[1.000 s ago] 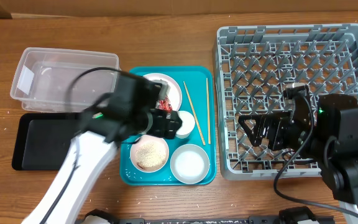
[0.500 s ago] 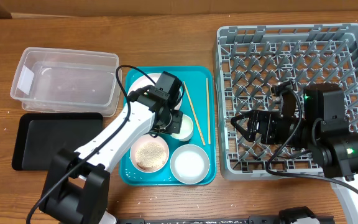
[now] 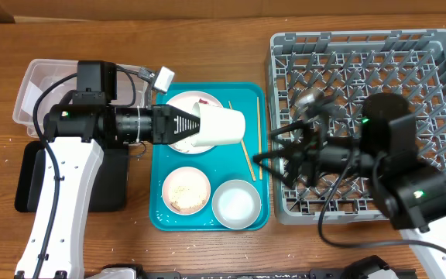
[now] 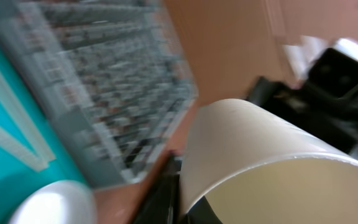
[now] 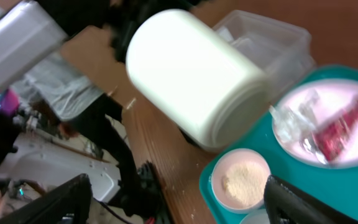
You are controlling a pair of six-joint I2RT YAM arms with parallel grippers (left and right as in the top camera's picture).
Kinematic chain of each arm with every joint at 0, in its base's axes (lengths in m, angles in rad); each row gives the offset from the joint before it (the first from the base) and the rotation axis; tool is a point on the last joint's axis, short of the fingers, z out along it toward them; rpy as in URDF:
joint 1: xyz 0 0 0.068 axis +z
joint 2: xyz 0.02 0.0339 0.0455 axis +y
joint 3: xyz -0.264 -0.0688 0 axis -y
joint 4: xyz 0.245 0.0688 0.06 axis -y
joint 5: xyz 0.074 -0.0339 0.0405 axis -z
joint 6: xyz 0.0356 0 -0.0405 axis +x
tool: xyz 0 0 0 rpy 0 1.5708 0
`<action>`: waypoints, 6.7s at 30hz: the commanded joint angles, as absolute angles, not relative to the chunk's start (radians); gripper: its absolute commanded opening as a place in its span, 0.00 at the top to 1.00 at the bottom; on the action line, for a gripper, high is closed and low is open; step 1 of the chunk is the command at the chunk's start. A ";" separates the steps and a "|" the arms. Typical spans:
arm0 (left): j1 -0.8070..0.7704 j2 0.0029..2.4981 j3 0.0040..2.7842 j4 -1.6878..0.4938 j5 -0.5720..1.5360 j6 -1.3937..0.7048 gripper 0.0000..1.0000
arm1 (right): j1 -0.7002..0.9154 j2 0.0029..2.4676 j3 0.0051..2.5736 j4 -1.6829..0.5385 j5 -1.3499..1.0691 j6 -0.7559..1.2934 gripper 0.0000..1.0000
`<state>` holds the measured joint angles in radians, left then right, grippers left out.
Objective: Sort waste into correct bins and load items into the dishwasher
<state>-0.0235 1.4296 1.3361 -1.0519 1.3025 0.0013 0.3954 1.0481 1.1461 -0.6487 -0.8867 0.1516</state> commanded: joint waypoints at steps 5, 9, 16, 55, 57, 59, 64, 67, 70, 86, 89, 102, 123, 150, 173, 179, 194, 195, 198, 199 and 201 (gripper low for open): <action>-0.051 1.431 1.345 -1.115 1.554 0.076 0.96 | 0.478 1.112 1.166 -0.467 -0.829 0.271 0.08; -0.085 1.431 1.345 -1.122 1.514 0.082 0.96 | 0.479 1.170 1.166 -0.333 -0.993 0.290 0.19; -0.096 1.431 1.345 -1.140 1.460 0.083 0.89 | 0.479 1.161 1.166 -0.333 -1.026 0.297 0.45; -0.260 1.431 1.342 -1.239 0.305 -0.154 0.09 | 0.347 1.422 1.171 -1.208 -0.047 0.527 0.07; -0.323 1.432 1.332 -1.210 0.225 -0.212 0.13 | 0.347 1.386 1.189 -1.180 -0.051 0.527 0.05; -0.392 1.432 1.303 -1.184 0.130 -0.271 0.15 | 0.347 1.323 1.216 -1.153 -0.066 0.528 0.05; -0.561 1.435 1.148 -1.025 0.057 -0.349 0.21 | 0.347 1.162 1.248 -1.101 -0.074 0.528 0.05; -0.645 1.451 1.018 -0.830 0.016 -0.344 0.27 | 0.347 1.082 1.248 -1.105 -0.074 0.527 0.06; -0.679 1.478 0.972 -0.726 0.020 -0.344 0.31 | 0.347 1.069 1.248 -1.113 -0.089 0.527 0.05; -0.706 1.634 1.033 -0.767 0.001 -0.315 0.96 | 0.347 1.077 1.248 -1.135 -0.136 0.527 0.09; -0.681 1.603 1.141 -0.895 0.038 -0.322 0.96 | 0.347 1.077 1.248 -1.136 -0.136 0.527 0.09; -0.171 1.494 1.323 -1.122 0.828 0.033 0.96 | 0.347 1.077 1.248 -1.072 -0.437 0.305 0.08; -0.633 1.559 1.009 -0.821 0.048 -0.381 0.93 | 0.347 1.077 1.248 -1.068 -0.443 0.310 0.06; -0.255 1.901 1.268 -0.835 0.040 -0.231 0.67 | 0.347 1.077 1.247 -1.075 -0.443 0.314 0.04; 0.046 1.823 1.606 -0.977 -0.037 -0.258 0.28 | 0.347 1.077 1.246 -1.082 -0.443 0.313 0.04; -0.177 1.818 1.582 -1.007 -0.031 -0.213 0.28 | 0.347 1.077 1.246 -1.075 -0.443 0.314 0.04; -0.308 2.150 1.509 -0.877 0.127 -0.392 0.80 | 0.347 1.128 1.245 -1.079 -0.447 0.314 0.04; -0.308 2.140 1.515 -0.887 0.128 -0.402 0.91 | 0.347 1.134 1.245 -1.079 -0.448 0.314 0.05; -0.307 2.080 1.568 -0.953 0.093 -0.405 0.96 | 0.347 1.135 1.245 -1.079 -0.447 0.313 0.05; -0.307 2.054 1.587 -0.979 0.072 -0.405 0.96 | 0.347 1.135 1.245 -1.079 -0.447 0.313 0.05; -0.299 1.980 1.631 -1.037 0.011 -0.403 0.96 | 0.347 1.135 1.245 -1.082 -0.447 0.313 0.06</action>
<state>-0.3119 2.1036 1.5482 -0.9897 0.0765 -0.3889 0.3477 1.1400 1.2259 -1.0851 -0.4412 0.3145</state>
